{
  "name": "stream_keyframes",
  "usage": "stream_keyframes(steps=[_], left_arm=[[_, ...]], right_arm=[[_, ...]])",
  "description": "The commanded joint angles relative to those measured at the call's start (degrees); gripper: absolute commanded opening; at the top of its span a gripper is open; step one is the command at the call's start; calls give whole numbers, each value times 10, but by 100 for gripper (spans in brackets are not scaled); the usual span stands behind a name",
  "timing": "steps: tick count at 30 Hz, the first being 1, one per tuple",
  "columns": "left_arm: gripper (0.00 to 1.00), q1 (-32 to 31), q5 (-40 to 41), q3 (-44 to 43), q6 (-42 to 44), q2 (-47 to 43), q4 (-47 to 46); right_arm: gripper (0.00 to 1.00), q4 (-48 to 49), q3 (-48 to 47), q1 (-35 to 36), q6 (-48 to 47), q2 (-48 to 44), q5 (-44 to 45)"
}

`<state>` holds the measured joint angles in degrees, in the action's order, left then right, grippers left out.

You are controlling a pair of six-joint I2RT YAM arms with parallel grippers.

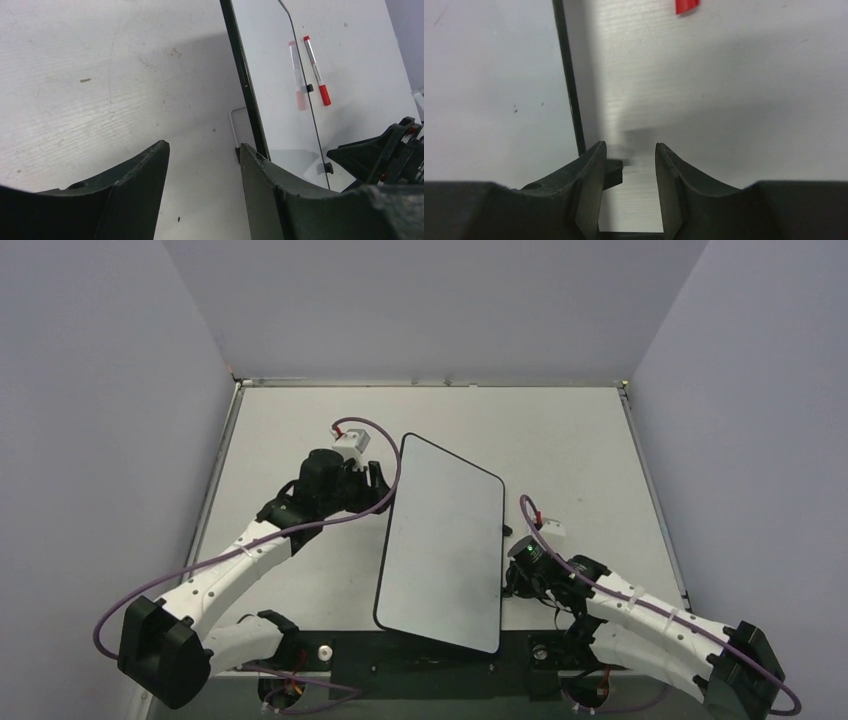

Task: Write a sentence on the whiteboard
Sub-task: Move the whiteboard to the center of the board.

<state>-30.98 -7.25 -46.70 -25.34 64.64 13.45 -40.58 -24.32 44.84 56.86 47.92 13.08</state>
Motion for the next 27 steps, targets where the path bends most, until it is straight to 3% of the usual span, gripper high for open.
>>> stream_keyframes(steps=[1,6,15,27], left_arm=[[52,-6,13,-48,14,-4,-8],[53,-6,60,-59,12,-10,30],[55,-4,125,-76,31,-23,84],[55,9,188,-131,63,-53,167]], right_arm=[[37,5,13,51,55,11,10],[37,12,21,82,75,22,21],[31,116,23,122,113,88,13],[29,240,-71,186,102,290,11]])
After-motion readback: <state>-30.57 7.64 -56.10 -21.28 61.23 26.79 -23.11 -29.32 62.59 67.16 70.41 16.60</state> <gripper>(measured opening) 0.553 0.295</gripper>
